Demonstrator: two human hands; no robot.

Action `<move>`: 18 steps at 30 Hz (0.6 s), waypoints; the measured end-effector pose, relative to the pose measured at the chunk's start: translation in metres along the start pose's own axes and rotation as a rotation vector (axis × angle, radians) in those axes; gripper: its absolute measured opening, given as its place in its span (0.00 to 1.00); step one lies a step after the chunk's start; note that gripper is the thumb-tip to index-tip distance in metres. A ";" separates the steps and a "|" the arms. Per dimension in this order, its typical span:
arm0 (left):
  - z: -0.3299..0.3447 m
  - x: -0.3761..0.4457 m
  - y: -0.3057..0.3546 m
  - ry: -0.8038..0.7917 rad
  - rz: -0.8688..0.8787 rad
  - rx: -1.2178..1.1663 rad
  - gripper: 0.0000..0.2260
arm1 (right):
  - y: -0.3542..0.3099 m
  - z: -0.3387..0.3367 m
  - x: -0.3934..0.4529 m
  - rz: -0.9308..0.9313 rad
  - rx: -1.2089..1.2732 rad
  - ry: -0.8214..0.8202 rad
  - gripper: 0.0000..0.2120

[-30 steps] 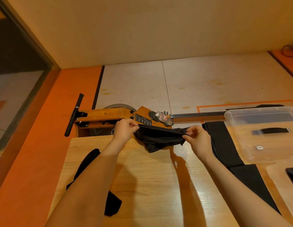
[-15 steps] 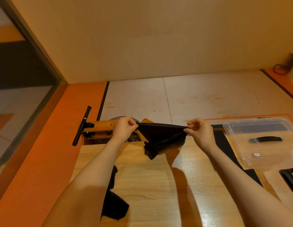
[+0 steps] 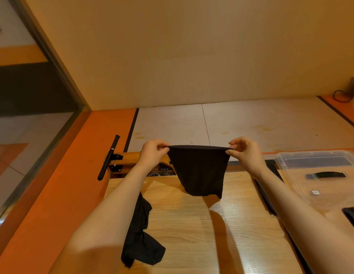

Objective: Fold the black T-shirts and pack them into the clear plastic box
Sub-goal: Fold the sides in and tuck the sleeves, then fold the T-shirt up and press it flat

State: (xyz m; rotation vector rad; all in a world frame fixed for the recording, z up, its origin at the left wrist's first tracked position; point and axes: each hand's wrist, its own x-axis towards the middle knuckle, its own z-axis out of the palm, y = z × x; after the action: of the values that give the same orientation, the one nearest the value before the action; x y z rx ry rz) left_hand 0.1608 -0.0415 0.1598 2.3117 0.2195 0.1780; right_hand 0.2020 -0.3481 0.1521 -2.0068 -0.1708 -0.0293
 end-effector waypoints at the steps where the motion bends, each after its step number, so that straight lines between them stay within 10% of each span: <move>1: -0.001 0.000 -0.001 -0.009 -0.009 -0.008 0.08 | -0.001 0.000 0.001 0.003 0.012 -0.001 0.11; 18: 0.007 0.028 0.008 0.118 -0.170 -0.260 0.06 | 0.000 0.009 0.046 0.073 0.128 0.002 0.11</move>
State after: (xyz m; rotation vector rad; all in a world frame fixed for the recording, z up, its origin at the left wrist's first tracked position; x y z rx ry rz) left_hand 0.1906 -0.0462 0.1628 2.0156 0.4257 0.2423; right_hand 0.2465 -0.3348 0.1529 -1.8835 -0.0959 0.0255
